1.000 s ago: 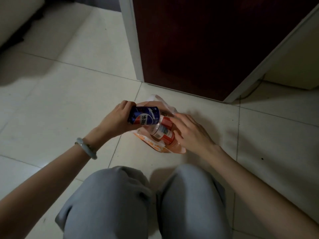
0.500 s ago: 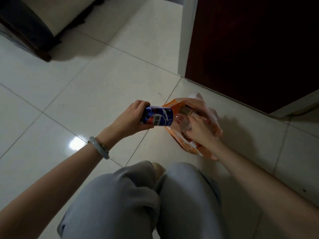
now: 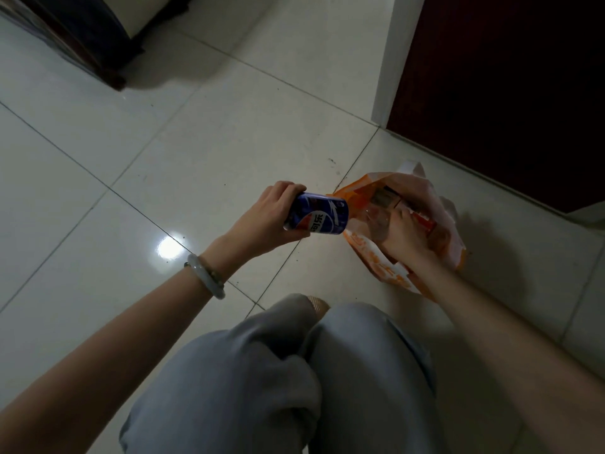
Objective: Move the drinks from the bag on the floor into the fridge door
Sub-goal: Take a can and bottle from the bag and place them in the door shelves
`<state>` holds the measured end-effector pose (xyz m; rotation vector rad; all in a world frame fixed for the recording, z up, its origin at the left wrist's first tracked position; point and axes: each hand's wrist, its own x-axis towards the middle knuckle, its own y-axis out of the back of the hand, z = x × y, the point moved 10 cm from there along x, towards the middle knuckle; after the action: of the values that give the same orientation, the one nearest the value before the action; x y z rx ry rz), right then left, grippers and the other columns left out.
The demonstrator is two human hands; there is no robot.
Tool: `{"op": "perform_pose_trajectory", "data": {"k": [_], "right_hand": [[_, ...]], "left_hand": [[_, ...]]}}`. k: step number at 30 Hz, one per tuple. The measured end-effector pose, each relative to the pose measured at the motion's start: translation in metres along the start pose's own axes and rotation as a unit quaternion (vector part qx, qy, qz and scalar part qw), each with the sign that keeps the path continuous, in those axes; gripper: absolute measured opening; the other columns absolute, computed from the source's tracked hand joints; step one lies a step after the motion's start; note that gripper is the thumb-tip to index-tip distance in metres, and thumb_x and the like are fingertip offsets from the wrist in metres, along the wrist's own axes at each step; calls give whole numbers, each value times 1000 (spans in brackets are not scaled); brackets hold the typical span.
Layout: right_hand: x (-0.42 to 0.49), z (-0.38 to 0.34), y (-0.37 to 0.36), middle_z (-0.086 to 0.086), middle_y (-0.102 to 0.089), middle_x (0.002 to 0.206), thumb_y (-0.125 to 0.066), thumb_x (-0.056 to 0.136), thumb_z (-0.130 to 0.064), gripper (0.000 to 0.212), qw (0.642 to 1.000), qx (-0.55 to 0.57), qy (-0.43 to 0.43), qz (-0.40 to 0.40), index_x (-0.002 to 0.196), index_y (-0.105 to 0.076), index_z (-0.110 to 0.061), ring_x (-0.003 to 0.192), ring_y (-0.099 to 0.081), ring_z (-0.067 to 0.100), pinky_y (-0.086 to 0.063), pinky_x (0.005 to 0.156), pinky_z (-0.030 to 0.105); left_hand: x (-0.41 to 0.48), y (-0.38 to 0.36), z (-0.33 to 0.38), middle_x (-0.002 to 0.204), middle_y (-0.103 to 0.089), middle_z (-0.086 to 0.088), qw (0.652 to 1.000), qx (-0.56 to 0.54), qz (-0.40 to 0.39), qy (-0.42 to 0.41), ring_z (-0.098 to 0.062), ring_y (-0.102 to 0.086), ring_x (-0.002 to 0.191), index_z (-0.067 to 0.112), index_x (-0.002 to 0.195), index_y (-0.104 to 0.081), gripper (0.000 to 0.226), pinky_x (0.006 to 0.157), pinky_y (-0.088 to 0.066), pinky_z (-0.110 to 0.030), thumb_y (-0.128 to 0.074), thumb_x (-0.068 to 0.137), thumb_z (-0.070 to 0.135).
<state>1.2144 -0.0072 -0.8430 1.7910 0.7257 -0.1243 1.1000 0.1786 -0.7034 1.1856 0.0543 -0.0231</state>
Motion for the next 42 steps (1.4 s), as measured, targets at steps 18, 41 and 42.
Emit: {"op": "perform_pose_trajectory", "data": {"k": [18, 41, 42], "right_hand": [[-98, -57, 129, 6, -47, 136, -80, 62, -42, 90, 976, 211, 39, 50, 136, -32, -25, 128, -42, 25, -24, 98, 26], [-460, -138, 677, -11, -60, 108, -84, 57, -38, 77, 943, 281, 1, 179, 122, -45, -32, 100, -59, 10, -52, 86, 35], [-473, -137, 692, -12, -61, 108, -84, 57, -37, 76, 941, 282, -2, 188, 122, -45, -31, 100, -59, 8, -52, 87, 35]], "left_hand": [[8, 64, 28, 127, -47, -17, 1000, -11, -12, 12, -31, -48, 111, 5, 131, -39, 74, 92, -45, -39, -71, 75, 40], [62, 560, 437, 145, -27, -7, 978, 38, -85, -188, -25, -30, 131, 16, 146, -14, 86, 102, -39, -38, -65, 81, 40], [65, 575, 457, 146, -26, -7, 975, 40, -84, -204, -25, -28, 133, 17, 147, -12, 87, 103, -37, -38, -64, 82, 40]]}}
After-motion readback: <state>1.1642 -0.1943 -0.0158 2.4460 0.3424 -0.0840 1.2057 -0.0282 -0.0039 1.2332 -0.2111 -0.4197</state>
